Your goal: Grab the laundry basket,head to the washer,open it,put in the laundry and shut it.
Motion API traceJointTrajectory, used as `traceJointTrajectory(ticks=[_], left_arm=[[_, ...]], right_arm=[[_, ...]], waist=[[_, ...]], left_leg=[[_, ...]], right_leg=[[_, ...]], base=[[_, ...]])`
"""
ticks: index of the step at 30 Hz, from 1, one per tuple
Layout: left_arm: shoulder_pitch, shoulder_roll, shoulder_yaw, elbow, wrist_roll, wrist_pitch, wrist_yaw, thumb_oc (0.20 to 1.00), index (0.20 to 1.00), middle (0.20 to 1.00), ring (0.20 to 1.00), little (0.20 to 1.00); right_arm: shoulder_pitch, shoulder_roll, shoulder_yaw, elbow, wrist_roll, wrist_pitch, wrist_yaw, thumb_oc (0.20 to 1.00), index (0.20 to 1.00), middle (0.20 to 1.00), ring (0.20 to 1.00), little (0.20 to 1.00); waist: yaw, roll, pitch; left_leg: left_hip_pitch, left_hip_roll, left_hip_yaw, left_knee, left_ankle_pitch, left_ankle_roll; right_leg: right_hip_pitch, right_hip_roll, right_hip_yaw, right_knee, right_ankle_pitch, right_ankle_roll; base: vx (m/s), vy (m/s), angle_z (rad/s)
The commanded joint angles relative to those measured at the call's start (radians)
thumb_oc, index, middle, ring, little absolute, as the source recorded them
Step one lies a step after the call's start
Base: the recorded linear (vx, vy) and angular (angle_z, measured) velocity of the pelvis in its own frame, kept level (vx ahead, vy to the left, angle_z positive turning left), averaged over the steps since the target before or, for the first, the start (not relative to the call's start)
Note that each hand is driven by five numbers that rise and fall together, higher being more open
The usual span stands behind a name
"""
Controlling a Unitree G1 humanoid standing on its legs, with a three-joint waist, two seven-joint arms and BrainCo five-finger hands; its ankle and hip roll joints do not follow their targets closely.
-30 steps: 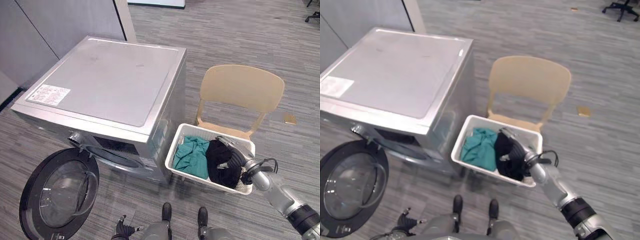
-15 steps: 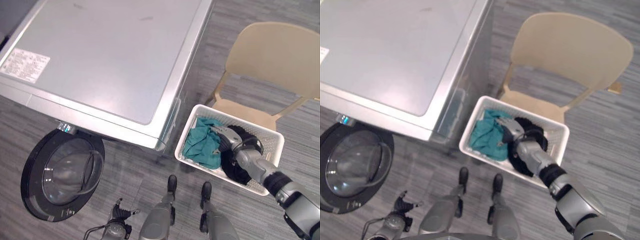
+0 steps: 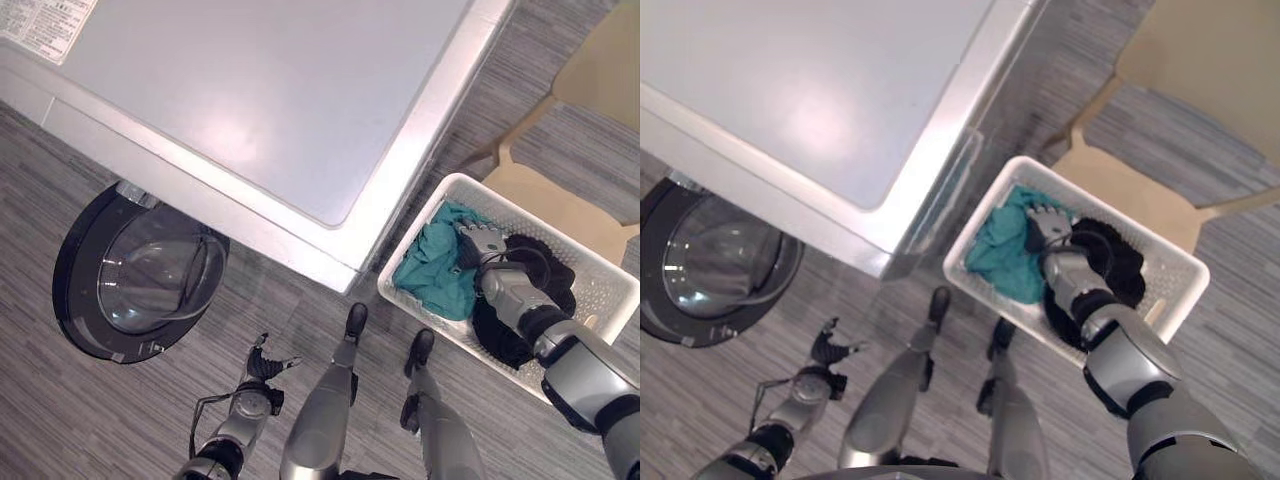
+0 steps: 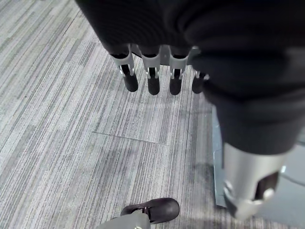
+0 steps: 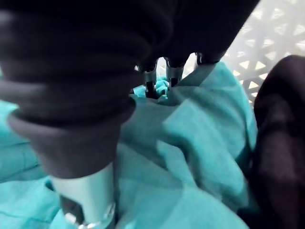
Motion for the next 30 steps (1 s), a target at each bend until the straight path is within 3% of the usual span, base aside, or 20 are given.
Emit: traceJointTrajectory(ticks=[1,7,9,11,13,17,24,27,28,30], left_arm=[[-0.017,0.024,-0.012,0.027,-0.001,-0.003,0.030,1.000,1.000,1.000,1.000,1.000],[0.003,0.013,0.022,0.029,0.011,0.016,0.018,1.000,1.000,1.000,1.000,1.000],[0.038,0.001,0.060,0.025,0.015,0.030,0.012,1.000,1.000,1.000,1.000,1.000],[0.051,-0.003,0.070,0.022,0.018,0.036,0.011,1.000,1.000,1.000,1.000,1.000],[0.091,-0.012,0.107,0.031,0.030,0.053,0.006,1.000,1.000,1.000,1.000,1.000],[0.143,-0.015,0.147,0.031,0.039,0.069,-0.003,1.000,1.000,1.000,1.000,1.000],[0.195,-0.013,0.183,0.002,0.036,0.079,-0.007,1.000,1.000,1.000,1.000,1.000],[0.193,0.001,0.185,-0.022,0.034,0.076,-0.009,1.000,1.000,1.000,1.000,1.000],[0.180,0.015,0.185,-0.049,0.037,0.074,-0.004,1.000,1.000,1.000,1.000,1.000],[0.176,0.021,0.185,-0.068,0.036,0.071,0.001,1.000,1.000,1.000,1.000,1.000]], right_arm=[[0.056,0.038,0.009,-0.041,0.027,-0.011,0.032,0.200,0.200,0.200,0.200,0.200],[0.160,0.011,-0.103,-0.254,0.094,-0.027,0.006,0.200,0.200,0.200,0.200,0.200],[0.274,0.002,-0.232,-0.438,0.173,-0.052,-0.008,0.200,0.200,0.200,0.200,0.200],[0.314,0.010,-0.274,-0.488,0.204,-0.061,-0.013,0.200,0.200,0.200,0.200,0.200],[0.440,0.027,-0.401,-0.631,0.301,-0.098,-0.011,0.200,0.200,0.200,0.200,0.200],[0.578,0.040,-0.509,-0.791,0.392,-0.137,0.026,0.200,0.200,0.200,0.200,0.200],[0.707,0.078,-0.589,-1.013,0.516,-0.195,0.097,0.200,0.200,0.200,0.200,0.200],[0.723,0.092,-0.592,-1.091,0.563,-0.220,0.127,0.200,0.200,0.200,0.200,0.200],[0.740,0.090,-0.599,-1.141,0.573,-0.238,0.145,0.200,0.200,0.200,0.200,0.200],[0.750,0.087,-0.601,-1.158,0.578,-0.245,0.147,0.200,0.200,0.200,0.200,0.200]], waist=[[0.015,-0.030,-0.011],[-0.013,-0.049,-0.027],[-0.038,-0.067,-0.050],[-0.047,-0.072,-0.062],[-0.073,-0.082,-0.098],[-0.106,-0.089,-0.151],[-0.136,-0.084,-0.204],[-0.143,-0.077,-0.193],[-0.149,-0.068,-0.183],[-0.149,-0.065,-0.186]], left_leg=[[-0.021,-0.026,0.000,0.032,-0.055,-0.022],[0.031,-0.026,0.017,0.023,-0.076,-0.014],[0.082,-0.027,0.035,0.037,-0.113,0.001],[0.095,-0.028,0.042,0.041,-0.122,0.008],[0.145,-0.028,0.060,0.049,-0.148,0.022],[0.212,-0.027,0.080,0.047,-0.173,0.032],[0.302,-0.021,0.126,0.025,-0.189,0.044],[0.307,-0.004,0.138,0.028,-0.180,0.047],[0.281,0.006,0.121,0.049,-0.165,0.047],[0.269,0.009,0.114,0.057,-0.157,0.046]], right_leg=[[-0.018,-0.064,0.043,0.068,-0.062,0.072],[0.020,-0.066,0.057,0.059,-0.057,0.077],[0.062,-0.064,0.074,0.060,-0.060,0.080],[0.071,-0.066,0.080,0.059,-0.058,0.080],[0.111,-0.068,0.093,0.058,-0.065,0.083],[0.161,-0.072,0.106,0.058,-0.074,0.089],[0.190,-0.069,0.135,0.082,-0.071,0.102],[0.174,-0.062,0.152,0.170,-0.077,0.113],[0.173,-0.036,0.190,0.262,-0.122,0.106],[0.183,-0.027,0.209,0.297,-0.139,0.100]], base=[[0.00,-0.005,0.15],[0.01,0.010,0.01],[0.08,0.039,-0.12],[0.07,0.038,-0.21],[0.14,0.062,-0.27],[0.11,0.055,-0.31],[0.04,0.072,-0.24],[-0.16,-0.044,-0.45],[-0.16,-0.048,-0.09],[-0.18,-0.089,0.29]])
